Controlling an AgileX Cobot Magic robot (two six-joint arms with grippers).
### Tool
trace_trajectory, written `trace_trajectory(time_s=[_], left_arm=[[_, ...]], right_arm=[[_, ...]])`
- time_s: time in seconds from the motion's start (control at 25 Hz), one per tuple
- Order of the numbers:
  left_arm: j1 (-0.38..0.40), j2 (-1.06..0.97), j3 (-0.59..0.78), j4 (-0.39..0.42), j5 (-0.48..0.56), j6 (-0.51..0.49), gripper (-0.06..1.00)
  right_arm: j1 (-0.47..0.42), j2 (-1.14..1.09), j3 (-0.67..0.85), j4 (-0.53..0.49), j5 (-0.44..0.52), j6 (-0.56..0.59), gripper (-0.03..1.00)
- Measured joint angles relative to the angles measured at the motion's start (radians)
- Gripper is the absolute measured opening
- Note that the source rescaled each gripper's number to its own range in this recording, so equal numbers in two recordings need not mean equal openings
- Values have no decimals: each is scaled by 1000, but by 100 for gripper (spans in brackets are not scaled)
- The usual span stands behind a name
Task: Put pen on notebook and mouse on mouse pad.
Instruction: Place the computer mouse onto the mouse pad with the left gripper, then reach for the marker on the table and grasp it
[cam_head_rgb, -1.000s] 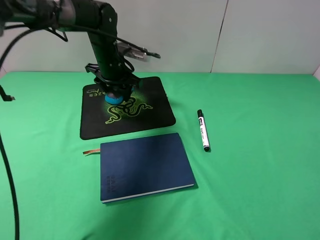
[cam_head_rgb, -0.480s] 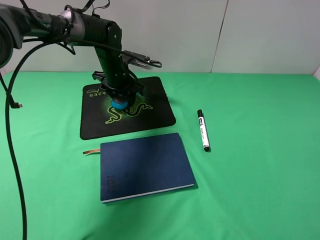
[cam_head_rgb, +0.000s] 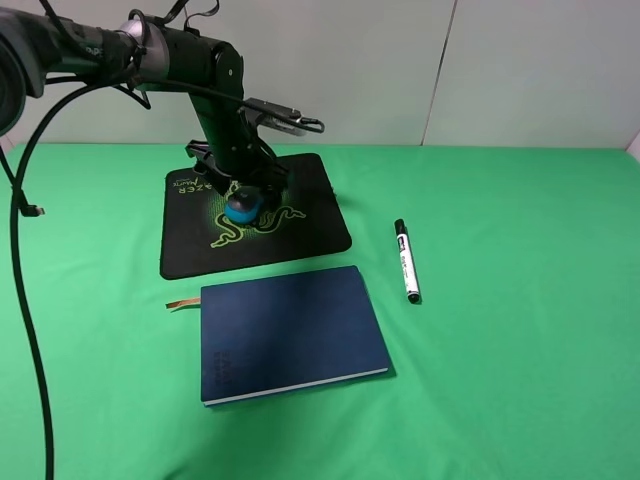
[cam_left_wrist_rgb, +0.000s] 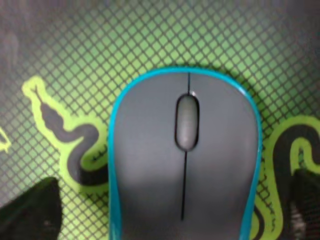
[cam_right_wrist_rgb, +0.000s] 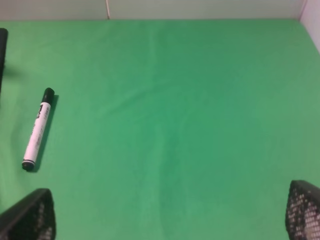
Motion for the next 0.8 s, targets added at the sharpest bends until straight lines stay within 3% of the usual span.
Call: trace_trajectory(time_s=[0.04, 0.16, 0.6, 0.8], left_arm=[[0, 0, 0, 0, -2, 0, 87], [0, 0, 0, 0, -4, 0, 96], [0, -54, 0, 0, -14, 0, 100], [0, -175, 0, 0, 47, 0, 100]], right_arm=[[0, 0, 0, 0, 0, 0, 100], [0, 0, 0, 0, 0, 0, 100], [0, 0, 0, 0, 0, 0, 100], [0, 0, 0, 0, 0, 0, 100]])
